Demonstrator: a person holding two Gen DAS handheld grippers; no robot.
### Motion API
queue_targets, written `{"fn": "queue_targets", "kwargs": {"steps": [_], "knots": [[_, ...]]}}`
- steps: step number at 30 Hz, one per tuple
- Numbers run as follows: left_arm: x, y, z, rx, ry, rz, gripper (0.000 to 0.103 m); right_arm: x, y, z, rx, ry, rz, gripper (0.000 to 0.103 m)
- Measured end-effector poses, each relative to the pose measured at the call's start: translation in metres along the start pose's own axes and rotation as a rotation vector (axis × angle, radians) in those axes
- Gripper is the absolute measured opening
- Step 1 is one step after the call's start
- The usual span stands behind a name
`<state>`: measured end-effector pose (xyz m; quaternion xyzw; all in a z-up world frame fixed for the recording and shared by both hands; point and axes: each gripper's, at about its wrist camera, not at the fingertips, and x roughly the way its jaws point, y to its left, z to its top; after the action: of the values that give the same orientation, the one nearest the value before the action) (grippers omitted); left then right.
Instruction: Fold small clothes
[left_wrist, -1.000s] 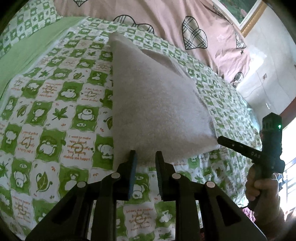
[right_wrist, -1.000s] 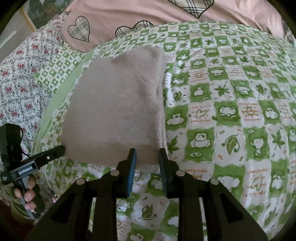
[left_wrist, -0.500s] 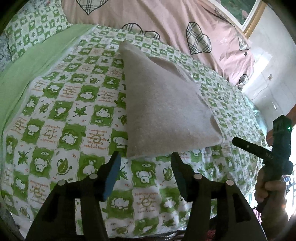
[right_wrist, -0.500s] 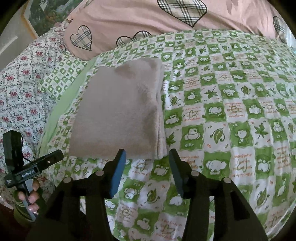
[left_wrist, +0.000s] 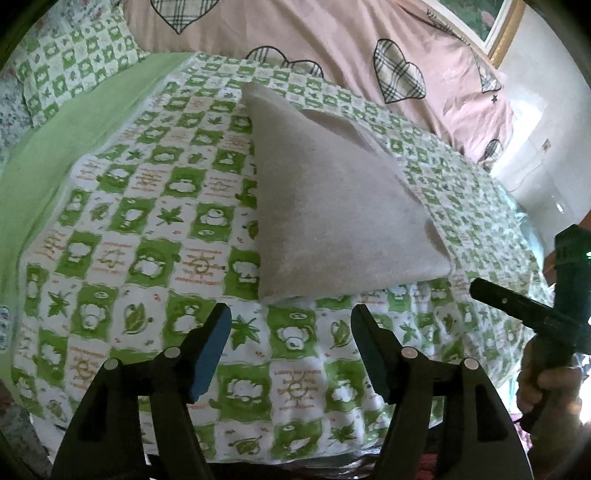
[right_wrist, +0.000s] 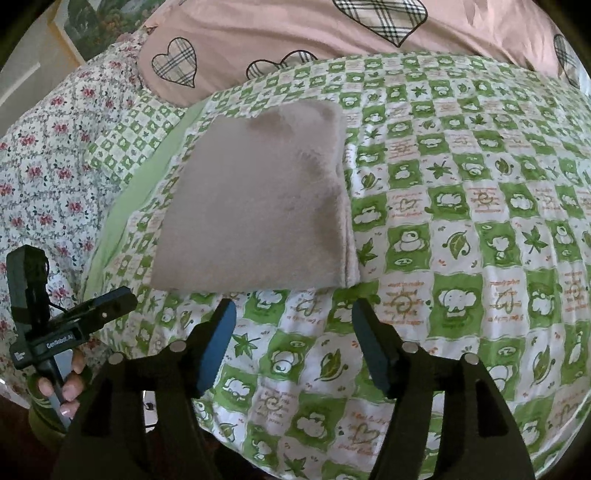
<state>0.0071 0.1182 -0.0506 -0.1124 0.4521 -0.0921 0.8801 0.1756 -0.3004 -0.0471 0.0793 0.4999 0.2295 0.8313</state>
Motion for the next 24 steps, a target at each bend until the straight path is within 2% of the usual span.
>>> {"fn": "queue_targets", "kwargs": {"steps": [5, 11, 17, 24], "knots": [[-0.005, -0.001, -0.001, 0.011, 0.000, 0.079, 0.077, 0.002, 0.004, -0.001, -0.018, -0.002, 0.002, 0.071], [-0.010, -0.008, -0.003, 0.048, -0.006, 0.170, 0.078, 0.004, 0.009, -0.003, -0.051, -0.009, -0.008, 0.073], [-0.019, -0.017, 0.000, 0.097, -0.044, 0.227, 0.080, 0.003, 0.011, -0.004, -0.084, -0.015, -0.016, 0.075], [-0.031, -0.030, 0.010, 0.167, -0.114, 0.300, 0.082, -0.010, 0.023, 0.001, -0.227, -0.070, -0.057, 0.078]]}}
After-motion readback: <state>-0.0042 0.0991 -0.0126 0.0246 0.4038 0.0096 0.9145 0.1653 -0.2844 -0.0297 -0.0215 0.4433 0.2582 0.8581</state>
